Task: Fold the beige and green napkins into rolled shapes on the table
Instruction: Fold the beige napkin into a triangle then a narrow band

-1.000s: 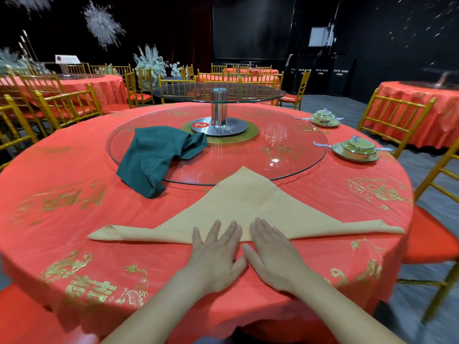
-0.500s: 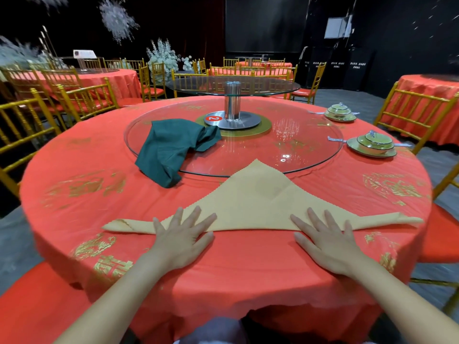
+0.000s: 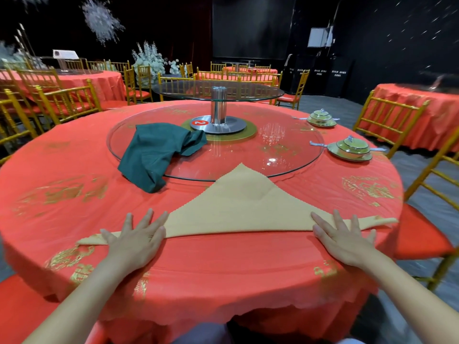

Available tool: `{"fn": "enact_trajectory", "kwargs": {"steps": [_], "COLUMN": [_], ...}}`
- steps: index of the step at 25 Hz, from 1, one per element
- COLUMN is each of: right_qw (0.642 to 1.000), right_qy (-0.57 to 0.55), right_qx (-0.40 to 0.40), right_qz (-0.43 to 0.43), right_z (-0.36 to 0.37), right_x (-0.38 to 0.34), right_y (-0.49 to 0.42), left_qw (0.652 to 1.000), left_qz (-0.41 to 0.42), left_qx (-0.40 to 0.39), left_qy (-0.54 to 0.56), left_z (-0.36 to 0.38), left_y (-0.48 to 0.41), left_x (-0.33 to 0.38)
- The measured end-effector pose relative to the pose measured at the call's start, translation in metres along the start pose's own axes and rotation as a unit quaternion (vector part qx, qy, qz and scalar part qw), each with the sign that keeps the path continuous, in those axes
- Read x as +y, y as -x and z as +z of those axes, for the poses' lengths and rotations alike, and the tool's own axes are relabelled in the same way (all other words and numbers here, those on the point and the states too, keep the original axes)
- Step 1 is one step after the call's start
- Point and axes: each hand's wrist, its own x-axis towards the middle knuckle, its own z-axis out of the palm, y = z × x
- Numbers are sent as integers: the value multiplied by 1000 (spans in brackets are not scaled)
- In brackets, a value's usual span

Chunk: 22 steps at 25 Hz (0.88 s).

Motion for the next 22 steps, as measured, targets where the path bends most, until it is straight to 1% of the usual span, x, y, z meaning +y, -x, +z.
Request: {"fn": "enact_trajectory", "kwargs": {"steps": [4, 8, 13, 22], "right_qw": [999, 998, 998, 997], "right_qy": [-15, -30, -17, -5], "right_qx": [-8, -9, -3, 6], "right_qz": [28, 47, 67, 73], "right_z": [-4, -6, -2, -3], "right_x": [15, 22, 22, 26], "right_y": [-1, -2, -5, -8], "left_qw": [1000, 999, 998, 998], "left_qz": [-28, -35, -67, -53], "left_qx": [-7, -11, -8, -15], "left_qy": [6, 3, 10, 7], "left_z": [-3, -2, -7, -12], "left_y": [-5, -5, -3, 0], "left_x": [-16, -17, -23, -16]}}
